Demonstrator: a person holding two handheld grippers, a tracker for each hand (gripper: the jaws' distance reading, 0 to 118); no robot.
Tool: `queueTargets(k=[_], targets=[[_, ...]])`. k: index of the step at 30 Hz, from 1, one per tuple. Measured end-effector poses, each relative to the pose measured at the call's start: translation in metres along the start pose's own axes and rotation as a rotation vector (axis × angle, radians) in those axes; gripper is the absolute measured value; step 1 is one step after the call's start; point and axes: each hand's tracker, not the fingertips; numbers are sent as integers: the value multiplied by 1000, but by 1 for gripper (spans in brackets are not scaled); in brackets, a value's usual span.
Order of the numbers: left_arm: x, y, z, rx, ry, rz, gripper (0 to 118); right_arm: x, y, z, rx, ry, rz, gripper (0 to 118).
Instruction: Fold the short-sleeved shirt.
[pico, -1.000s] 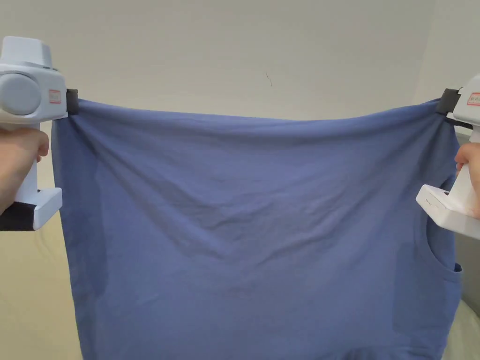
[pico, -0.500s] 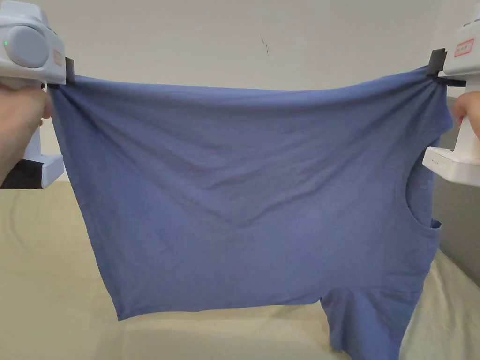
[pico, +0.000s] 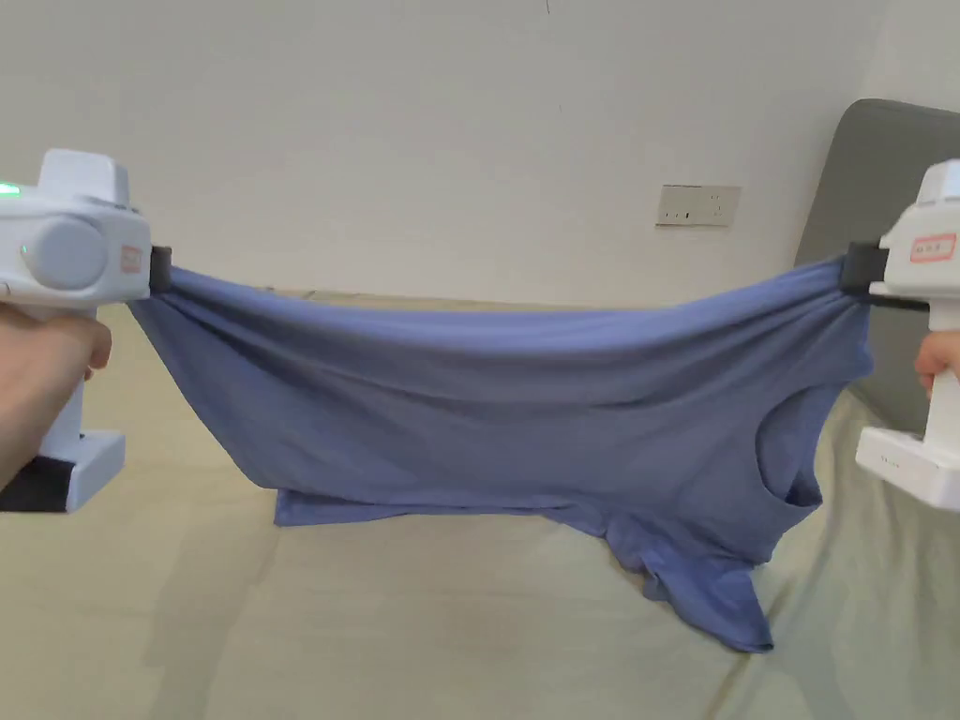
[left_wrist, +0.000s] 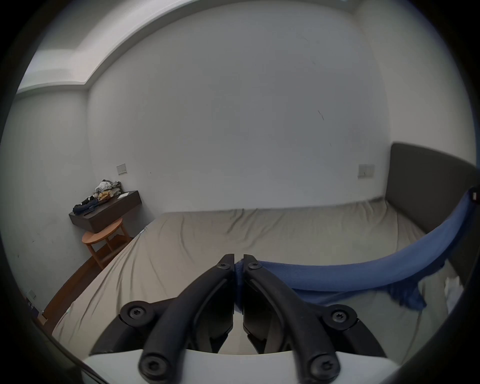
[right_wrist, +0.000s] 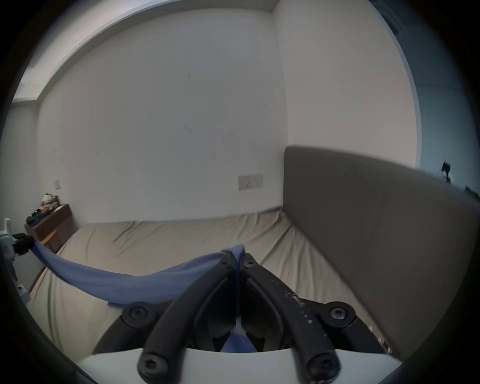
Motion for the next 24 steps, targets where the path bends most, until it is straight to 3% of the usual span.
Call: queueTargets(k=[4,7,8,11,15,21,24], targets=[[-4,-58,33,-34,-59,29,4,11,-59,36,-90,65,22,2],[-6,-100,64,-125,-127,-35,4,14,-99,67,-175,90,125,2],[-11,-117,76,-144,-149,1,4,17,-113,80,-205,103,138,2],[-23,-157,111,-200,-178,64,4,33,-153,115,-265,146,13,2],[-38,-208,146,-308,-222,49,4,52,-202,146,-350,141,80,2],[-56,-270,196,-376,-230,63,4,81,-285,198,-469,153,67,2],[-59,-292,216,-417,-222,-82,4,91,-318,228,-519,137,95,2]])
